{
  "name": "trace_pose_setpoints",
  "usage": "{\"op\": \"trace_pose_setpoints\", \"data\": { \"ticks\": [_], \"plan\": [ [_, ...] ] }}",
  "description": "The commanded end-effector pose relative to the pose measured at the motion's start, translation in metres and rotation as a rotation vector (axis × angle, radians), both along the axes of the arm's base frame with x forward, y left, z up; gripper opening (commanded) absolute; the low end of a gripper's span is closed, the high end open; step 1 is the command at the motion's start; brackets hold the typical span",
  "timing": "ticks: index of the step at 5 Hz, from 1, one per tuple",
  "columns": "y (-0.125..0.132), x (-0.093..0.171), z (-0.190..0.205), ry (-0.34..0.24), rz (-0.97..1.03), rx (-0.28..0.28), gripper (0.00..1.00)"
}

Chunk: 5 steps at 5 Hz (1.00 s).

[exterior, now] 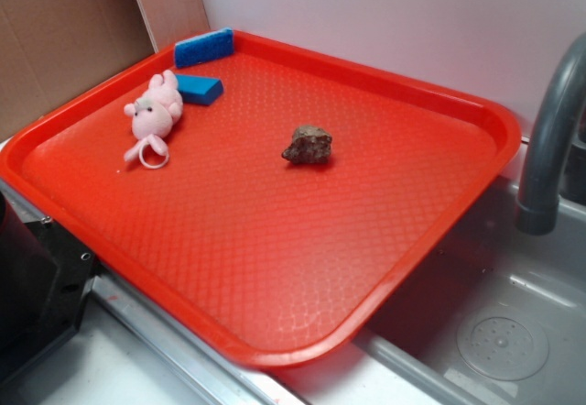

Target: Grab the rock.

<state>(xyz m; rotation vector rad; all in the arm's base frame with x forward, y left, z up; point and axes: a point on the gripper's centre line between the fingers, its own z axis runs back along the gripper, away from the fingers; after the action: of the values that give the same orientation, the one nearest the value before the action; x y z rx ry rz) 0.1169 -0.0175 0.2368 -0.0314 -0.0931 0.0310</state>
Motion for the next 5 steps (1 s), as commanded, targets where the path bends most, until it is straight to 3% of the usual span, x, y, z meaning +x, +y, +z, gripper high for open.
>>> {"op": "trace_pose_setpoints", "data": {
  "ticks": [1, 2, 3, 4, 5],
  "plan": [
    [0.0, 0.0, 0.0, 0.0, 0.0, 0.0, 1.0],
    [-0.025, 0.05, -0.035, 0.099, -0.252, 0.059, 1.0],
    [-0.048, 0.093, -0.061, 0.058, -0.504, 0.031, 1.0],
    [-0.064, 0.125, -0.086, -0.036, -0.752, 0.043, 1.0],
    [-0.091, 0.119, -0.111, -0.131, -0.973, 0.084, 1.0]
  ]
}}
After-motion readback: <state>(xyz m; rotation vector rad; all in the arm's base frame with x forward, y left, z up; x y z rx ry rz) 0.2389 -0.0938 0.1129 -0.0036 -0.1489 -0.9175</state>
